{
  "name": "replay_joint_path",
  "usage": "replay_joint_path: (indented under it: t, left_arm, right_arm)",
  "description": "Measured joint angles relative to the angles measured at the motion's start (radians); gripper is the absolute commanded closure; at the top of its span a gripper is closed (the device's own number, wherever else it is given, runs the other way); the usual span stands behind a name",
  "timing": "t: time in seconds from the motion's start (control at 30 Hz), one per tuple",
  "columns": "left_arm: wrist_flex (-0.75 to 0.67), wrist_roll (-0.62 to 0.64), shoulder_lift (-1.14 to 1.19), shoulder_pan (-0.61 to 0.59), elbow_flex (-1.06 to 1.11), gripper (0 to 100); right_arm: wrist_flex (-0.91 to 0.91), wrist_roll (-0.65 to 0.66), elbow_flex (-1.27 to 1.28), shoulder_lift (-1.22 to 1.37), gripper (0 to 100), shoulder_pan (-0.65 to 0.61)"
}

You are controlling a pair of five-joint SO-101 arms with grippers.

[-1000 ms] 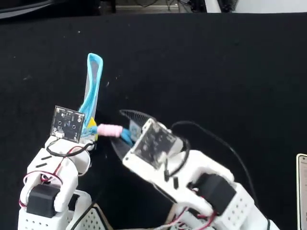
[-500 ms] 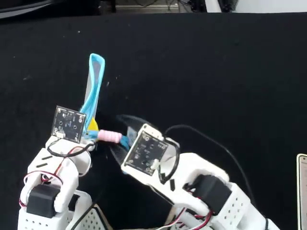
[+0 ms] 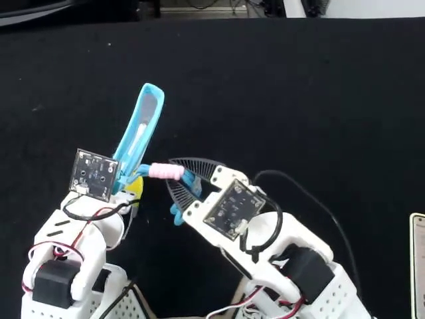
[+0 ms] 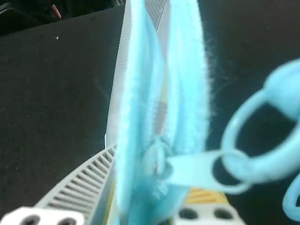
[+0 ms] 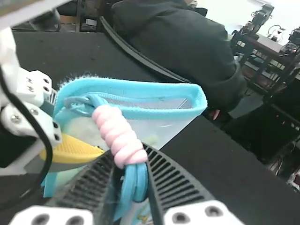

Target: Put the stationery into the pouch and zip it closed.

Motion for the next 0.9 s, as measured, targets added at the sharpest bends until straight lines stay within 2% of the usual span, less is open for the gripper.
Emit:
replay_joint_path:
  t: [0.5,0.7,0.83,0.9]
  left_arm:
    - [0.107,-0.002,0.000,0.000,-0.101,86]
    - [0.107,-0.086,0.000,0.002,-0.101,87]
    - [0.107,-0.127,0.000,0.002,-0.101,98]
    - [0.107,-0.129,0.000,0.002,-0.101,96]
  right_arm:
    - [-0.064,0.000,0.000,0.118,98.7,0.074]
    - [-0.064,0.000,0.000,0.120,98.7,0.121]
    - [-0.064,0.000,0.000,0.120,98.4,0.132]
    - [-0.064,0.000,0.000,0.120,98.3,0.132]
